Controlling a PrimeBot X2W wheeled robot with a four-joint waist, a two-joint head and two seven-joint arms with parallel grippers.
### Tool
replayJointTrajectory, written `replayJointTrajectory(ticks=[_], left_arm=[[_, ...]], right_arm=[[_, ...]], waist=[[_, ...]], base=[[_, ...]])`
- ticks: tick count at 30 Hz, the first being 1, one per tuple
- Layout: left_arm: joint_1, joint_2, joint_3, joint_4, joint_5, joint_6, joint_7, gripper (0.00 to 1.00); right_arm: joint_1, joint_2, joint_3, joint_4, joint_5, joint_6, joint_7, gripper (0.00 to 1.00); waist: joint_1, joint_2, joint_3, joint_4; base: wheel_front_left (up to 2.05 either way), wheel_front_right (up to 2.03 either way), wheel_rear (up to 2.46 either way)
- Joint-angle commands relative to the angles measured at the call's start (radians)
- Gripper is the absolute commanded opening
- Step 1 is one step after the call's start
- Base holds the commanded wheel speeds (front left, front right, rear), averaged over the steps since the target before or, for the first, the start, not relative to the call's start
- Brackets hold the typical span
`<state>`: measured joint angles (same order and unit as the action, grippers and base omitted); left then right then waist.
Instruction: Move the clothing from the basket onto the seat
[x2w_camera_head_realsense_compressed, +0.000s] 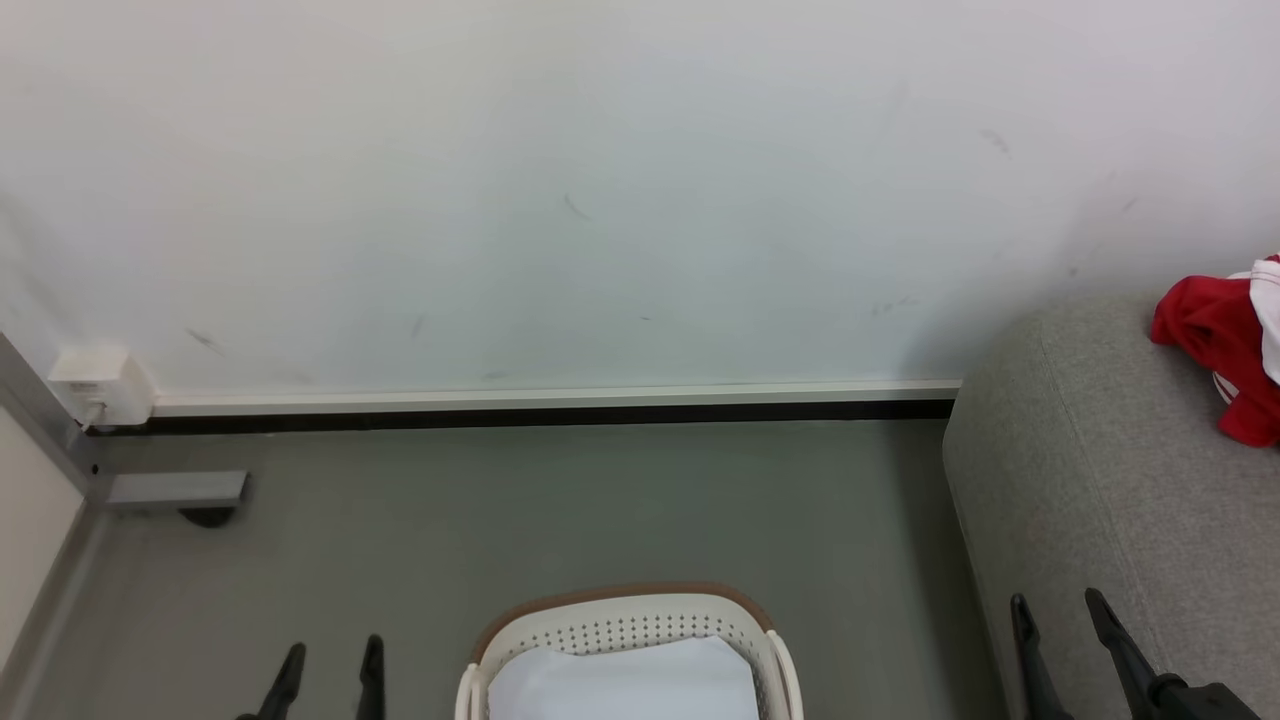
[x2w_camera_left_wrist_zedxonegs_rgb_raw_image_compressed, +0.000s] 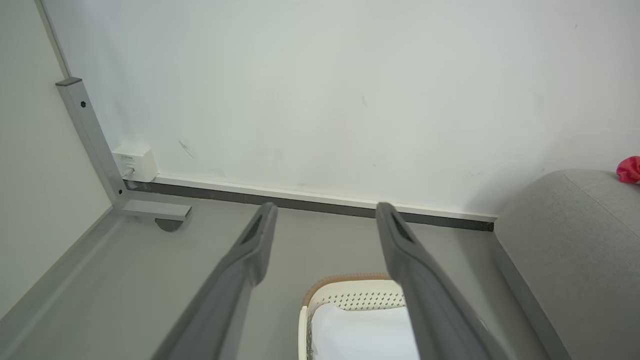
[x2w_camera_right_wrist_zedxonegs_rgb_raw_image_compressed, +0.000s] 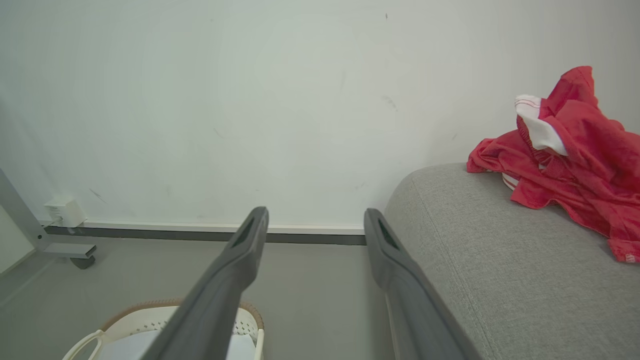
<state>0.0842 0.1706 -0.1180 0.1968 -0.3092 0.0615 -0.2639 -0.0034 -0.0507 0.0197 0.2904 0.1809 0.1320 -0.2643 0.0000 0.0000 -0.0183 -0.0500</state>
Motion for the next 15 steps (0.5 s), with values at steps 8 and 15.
replayJointTrajectory(ticks=[8,15], left_arm=[[0.005,-0.033,0.019,0.026,0.038,-0.029,0.001,0.0],[-0.013,-0.043,0.039,0.038,-0.075,-0.043,0.037,0.0]], right_arm=[[0.009,0.002,0.011,0.028,0.006,0.0,0.001,0.0],[0.0,0.002,-0.003,0.031,0.127,0.0,0.034,0.0]], waist=[[0.0,0.0,-0.002,0.006],[0.0,0.0,-0.001,0.008]], base=[[0.0,0.0,0.0],[0.0,0.0,0.0]])
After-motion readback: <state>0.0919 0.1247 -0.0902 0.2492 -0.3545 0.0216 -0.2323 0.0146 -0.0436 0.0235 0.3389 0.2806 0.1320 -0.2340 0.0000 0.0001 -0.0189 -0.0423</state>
